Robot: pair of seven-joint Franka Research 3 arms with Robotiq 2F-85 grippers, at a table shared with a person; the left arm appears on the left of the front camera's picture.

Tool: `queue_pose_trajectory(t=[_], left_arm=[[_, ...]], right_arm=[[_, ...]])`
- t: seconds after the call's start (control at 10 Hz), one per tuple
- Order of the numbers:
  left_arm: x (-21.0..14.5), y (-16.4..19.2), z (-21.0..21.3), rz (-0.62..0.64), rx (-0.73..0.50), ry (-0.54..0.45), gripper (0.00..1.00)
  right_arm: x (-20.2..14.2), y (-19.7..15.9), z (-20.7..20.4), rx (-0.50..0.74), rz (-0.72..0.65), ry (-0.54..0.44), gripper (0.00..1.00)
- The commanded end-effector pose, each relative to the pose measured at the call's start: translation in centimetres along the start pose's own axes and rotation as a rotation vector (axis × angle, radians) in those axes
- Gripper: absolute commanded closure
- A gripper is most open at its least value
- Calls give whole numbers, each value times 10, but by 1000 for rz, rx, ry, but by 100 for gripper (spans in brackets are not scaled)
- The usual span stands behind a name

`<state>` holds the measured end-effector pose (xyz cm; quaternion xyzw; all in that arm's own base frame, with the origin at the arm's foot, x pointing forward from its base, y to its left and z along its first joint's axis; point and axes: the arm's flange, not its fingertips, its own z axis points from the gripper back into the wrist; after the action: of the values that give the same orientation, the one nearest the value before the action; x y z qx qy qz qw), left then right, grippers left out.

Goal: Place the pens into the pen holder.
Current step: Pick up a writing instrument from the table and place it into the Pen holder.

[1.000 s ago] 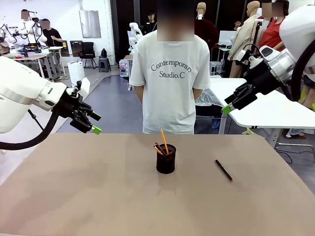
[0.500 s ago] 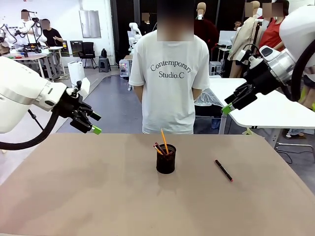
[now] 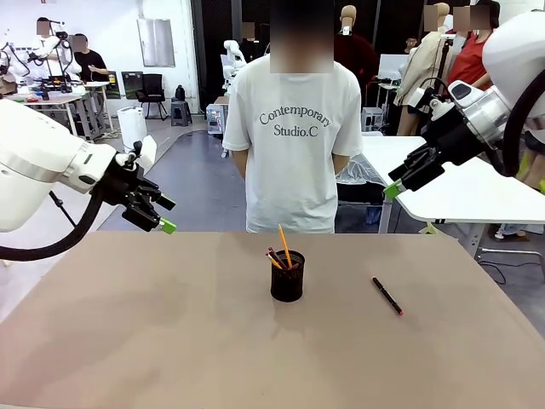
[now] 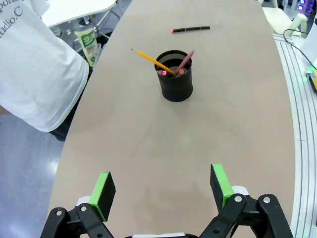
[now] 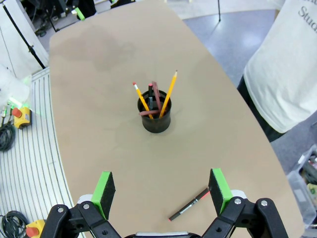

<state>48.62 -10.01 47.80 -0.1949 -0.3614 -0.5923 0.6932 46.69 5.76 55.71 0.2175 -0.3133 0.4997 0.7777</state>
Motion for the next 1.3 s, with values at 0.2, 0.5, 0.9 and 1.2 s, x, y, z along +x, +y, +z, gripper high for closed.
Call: queue_pose_trajectory(t=[0.2, 0.5, 0.9, 1.2], left_arm=[[1, 0, 3, 9, 5, 9, 0], [1, 0, 3, 9, 5, 9, 0], [1, 0, 3, 9, 5, 9, 0], [1, 0, 3, 9, 5, 9, 0]], right_arm=[[1, 0, 1, 4, -2, -5, 0], [0, 0, 0, 0, 0, 0, 0], [2, -14, -27, -182, -193, 178, 0], [-10, -22, -56, -354, -261, 416, 0]])
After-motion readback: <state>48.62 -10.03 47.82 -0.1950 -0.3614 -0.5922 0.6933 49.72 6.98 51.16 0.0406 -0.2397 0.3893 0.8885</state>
